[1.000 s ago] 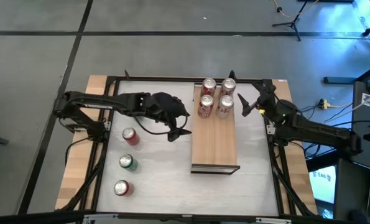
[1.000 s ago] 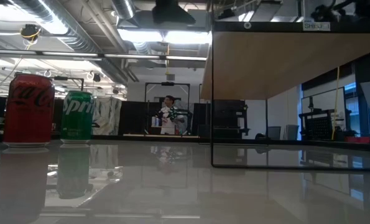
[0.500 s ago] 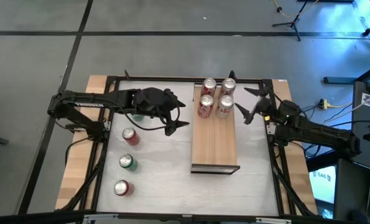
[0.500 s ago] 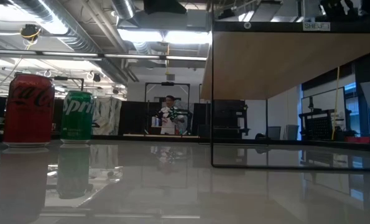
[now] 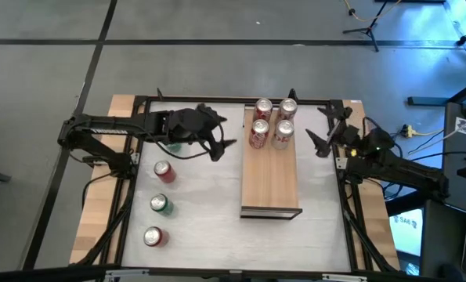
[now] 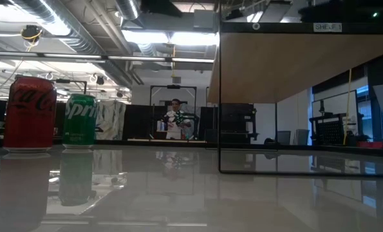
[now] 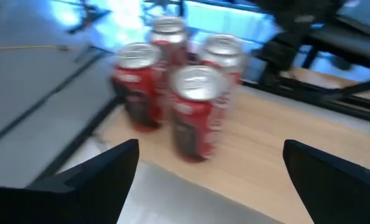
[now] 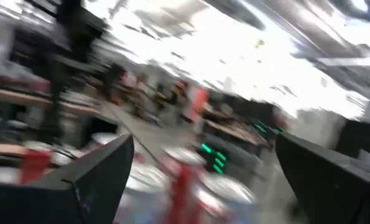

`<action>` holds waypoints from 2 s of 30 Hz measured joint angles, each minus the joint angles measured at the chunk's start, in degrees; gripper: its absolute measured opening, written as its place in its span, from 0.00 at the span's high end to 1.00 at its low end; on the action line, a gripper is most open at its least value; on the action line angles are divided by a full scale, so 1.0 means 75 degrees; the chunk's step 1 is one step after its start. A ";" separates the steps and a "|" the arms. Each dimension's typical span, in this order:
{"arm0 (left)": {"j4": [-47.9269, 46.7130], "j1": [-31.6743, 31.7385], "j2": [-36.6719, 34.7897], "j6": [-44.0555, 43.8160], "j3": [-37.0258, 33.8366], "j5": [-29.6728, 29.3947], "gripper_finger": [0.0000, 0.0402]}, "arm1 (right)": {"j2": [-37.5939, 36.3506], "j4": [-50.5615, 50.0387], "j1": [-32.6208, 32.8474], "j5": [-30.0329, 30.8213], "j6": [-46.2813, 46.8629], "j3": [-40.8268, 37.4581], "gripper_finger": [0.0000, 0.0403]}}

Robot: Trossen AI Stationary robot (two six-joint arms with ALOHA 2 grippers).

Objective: Place canned beverage on shelf
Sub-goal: Put the top green soda can on the shelf

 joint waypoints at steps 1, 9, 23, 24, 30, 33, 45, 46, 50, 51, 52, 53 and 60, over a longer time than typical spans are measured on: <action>-0.0064 0.0025 -0.0037 -0.0008 0.0000 -0.0150 0.04 | -0.0002 0.0116 0.0000 -0.0357 0.0001 0.0000 0.04; -0.0824 0.0578 -0.0338 -0.0992 0.0000 -0.0207 0.04 | 0.0341 0.0503 0.0000 -0.1899 0.0711 0.0002 0.04; -0.3338 0.1754 -0.0413 -0.1601 -0.0001 0.0313 0.04 | 0.1207 0.0504 0.0003 -0.4105 0.1107 0.0000 0.04; -0.3457 0.1797 -0.0413 -0.1600 -0.0003 0.0343 0.04 | 0.1222 0.0505 0.0000 -0.4277 0.1108 0.0000 0.04; -0.4158 0.2028 -0.0413 -0.1607 0.0000 0.0358 0.04 | 0.1222 0.0505 0.0003 -0.5008 0.1108 0.0000 0.04; -0.4483 0.2146 -0.0413 -0.1618 -0.0003 0.0360 0.04 | 0.1222 0.0483 0.0003 -0.5135 0.1108 0.0000 0.04; -0.5241 0.2583 -0.0407 -0.2070 -0.0320 0.0504 0.04 | 0.1234 0.0332 0.0000 -0.5596 0.1481 0.0000 0.04; -0.5251 0.2607 -0.0404 -0.2132 -0.0427 0.0611 0.04 | 0.1234 0.0276 0.0002 -0.5620 0.1484 0.0000 0.04; -0.5277 0.2656 -0.0402 -0.2154 -0.0980 0.0992 0.04 | 0.1234 0.0078 0.0003 -0.5666 0.1501 0.0000 0.04; -0.5290 0.2656 -0.0402 -0.2170 -0.1111 0.1016 0.04 | 0.1234 0.0027 0.0000 -0.5668 0.1502 0.0000 0.04; -0.5329 0.2656 -0.0402 -0.2176 -0.1219 0.1018 0.04 | 0.1235 -0.0006 0.0000 -0.5666 0.1502 0.0000 0.04; -0.5398 0.2653 -0.0402 -0.2193 -0.1309 0.1014 0.04 | 0.1236 -0.0034 0.0000 -0.5668 0.1502 0.0000 0.04; -0.5743 0.2706 -0.0399 -0.2216 -0.1653 0.0698 0.04 | 0.1236 -0.0032 0.0000 -0.5666 0.1502 0.0002 0.04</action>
